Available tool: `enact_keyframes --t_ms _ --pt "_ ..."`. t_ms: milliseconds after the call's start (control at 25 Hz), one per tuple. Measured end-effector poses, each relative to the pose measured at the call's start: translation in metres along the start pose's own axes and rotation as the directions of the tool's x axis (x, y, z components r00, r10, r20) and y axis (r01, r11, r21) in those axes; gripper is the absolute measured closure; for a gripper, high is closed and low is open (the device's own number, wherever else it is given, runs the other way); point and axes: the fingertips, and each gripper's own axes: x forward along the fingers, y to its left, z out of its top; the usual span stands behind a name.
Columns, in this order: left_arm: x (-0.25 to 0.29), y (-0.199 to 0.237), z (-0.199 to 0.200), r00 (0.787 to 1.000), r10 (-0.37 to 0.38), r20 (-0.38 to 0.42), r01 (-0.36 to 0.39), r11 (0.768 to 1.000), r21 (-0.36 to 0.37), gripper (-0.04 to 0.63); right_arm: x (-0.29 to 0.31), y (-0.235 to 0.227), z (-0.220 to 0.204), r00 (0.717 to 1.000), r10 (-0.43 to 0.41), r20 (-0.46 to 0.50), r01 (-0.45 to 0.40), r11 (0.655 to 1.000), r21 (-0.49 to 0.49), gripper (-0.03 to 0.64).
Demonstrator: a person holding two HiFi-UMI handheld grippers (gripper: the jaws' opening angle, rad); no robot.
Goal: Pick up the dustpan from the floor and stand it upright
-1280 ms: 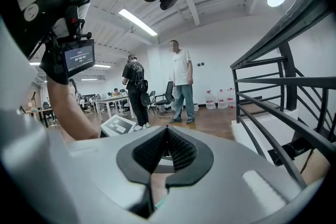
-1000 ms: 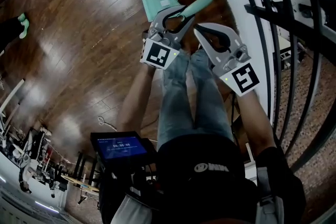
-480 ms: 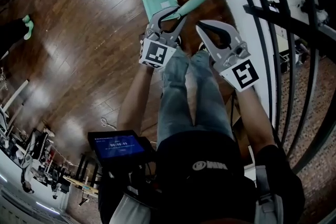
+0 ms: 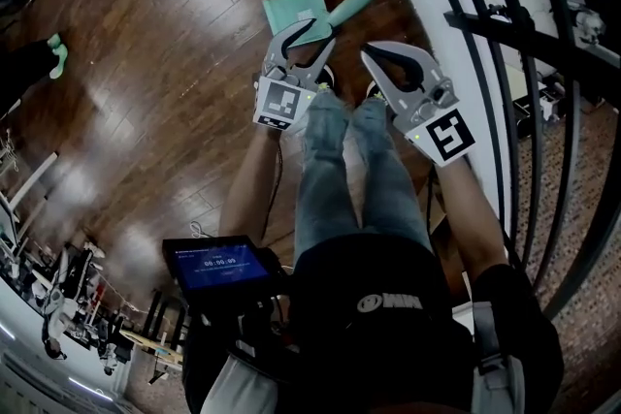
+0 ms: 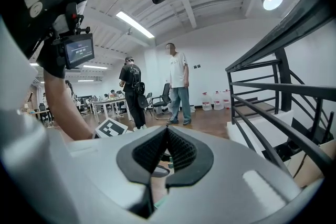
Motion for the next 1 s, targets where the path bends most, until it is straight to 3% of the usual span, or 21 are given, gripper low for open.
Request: enact_keyframes --t_ms 80,200,280,480,760,880,1000 --pt "-0.021 0.001 -0.005 0.999 0.031 -0.029 -0.032 0.999 -0.016 0.445 -0.002 0.007 0.001 1.000 0.012 -0.001 -0.012 1.000 -0.003 0.614" --pt "-0.067 -0.002 0.010 0.992 0.116 -0.039 -0.119 0.991 -0.059 0.578 -0.008 0.022 0.016 0.999 0.047 0.025 -0.047 0.999 -0.003 0.614" --pt "-0.097 -0.012 0.043 0.984 0.175 -0.021 -0.176 0.982 -0.075 0.578 -0.016 0.036 0.037 0.994 0.094 0.060 -0.093 0.996 -0.014 0.614" --pt "-0.148 -0.059 0.145 0.962 0.269 0.048 -0.269 0.963 -0.005 0.578 -0.050 0.074 0.096 0.970 0.193 0.148 -0.193 0.981 -0.017 0.614" --pt "-0.229 -0.148 0.300 0.913 0.359 0.197 -0.358 0.933 -0.039 0.578 -0.150 0.142 0.211 0.929 0.261 0.262 -0.244 0.965 -0.097 0.614" --pt "-0.253 -0.162 0.326 0.895 0.378 0.235 -0.384 0.923 -0.023 0.578 -0.161 0.157 0.224 0.930 0.269 0.252 -0.246 0.962 -0.119 0.614" --pt "-0.271 -0.167 0.313 0.887 0.385 0.255 -0.397 0.918 -0.003 0.578 -0.156 0.176 0.210 0.922 0.284 0.264 -0.255 0.957 -0.139 0.614"
